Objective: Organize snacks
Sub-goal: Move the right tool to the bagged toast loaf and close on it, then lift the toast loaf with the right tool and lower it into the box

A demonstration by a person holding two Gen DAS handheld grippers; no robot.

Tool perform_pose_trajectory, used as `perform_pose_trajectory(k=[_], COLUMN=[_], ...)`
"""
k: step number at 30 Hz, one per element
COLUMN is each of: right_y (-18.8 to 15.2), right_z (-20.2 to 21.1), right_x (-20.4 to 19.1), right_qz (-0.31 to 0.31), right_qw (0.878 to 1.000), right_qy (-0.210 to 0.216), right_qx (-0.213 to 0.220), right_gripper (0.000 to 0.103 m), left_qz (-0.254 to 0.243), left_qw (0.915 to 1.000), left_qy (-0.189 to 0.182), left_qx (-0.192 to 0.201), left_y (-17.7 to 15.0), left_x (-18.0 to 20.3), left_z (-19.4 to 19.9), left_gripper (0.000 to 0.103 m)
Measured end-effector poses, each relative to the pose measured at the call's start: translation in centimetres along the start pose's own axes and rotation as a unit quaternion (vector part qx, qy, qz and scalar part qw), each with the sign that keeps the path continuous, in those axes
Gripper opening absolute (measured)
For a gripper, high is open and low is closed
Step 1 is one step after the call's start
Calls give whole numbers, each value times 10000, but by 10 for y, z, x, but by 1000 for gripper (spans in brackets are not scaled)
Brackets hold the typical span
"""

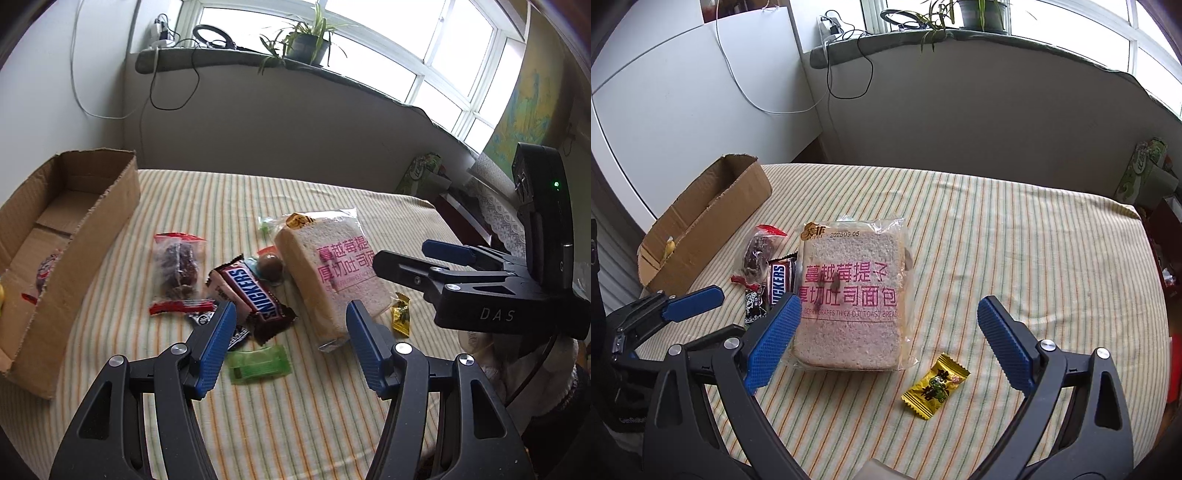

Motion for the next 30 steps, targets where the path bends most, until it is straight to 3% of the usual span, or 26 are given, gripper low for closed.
perform_pose_trajectory(k=[8, 15, 17, 22, 24, 30], right_y=[-5, -10, -11, -12, -11, -10], right_z=[-19, -26, -29, -34, -34, -32], right_x=[3, -4, -8, -12, -13, -19], right_qz=[-316, -296, -310, -558, -621, -425], right_qw=[9988, 9975, 9968, 9935, 9925, 9943], right_qy=[294, 505, 593, 828, 892, 815], right_qx=[-214, -388, -445, -541, -561, -535], right_gripper=[98, 80, 74, 66, 63, 58], left_qz=[72, 66, 67, 178, 211, 177], left_qw=[9995, 9984, 9979, 9968, 9963, 9961], left_qy=[-209, -442, -525, -654, -703, -760], left_qx=[-233, -343, -368, -426, -457, -423], left_y=[-9, -11, -11, -11, -12, -11], left_x=[11, 21, 25, 25, 26, 28], left_z=[-25, -37, -40, -47, -50, -50], left_gripper=[62, 61, 57, 56, 48, 44])
Point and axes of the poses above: each gripper's, at about its wrist camera, not at the fingertips, and z roughly against the way its jaws point, x to its right, y to its top, the point moved 10 cm from there along -z, roughly the way its jaws point, and after that the axes turned 12 degrees about x, right-handed, at the moved point
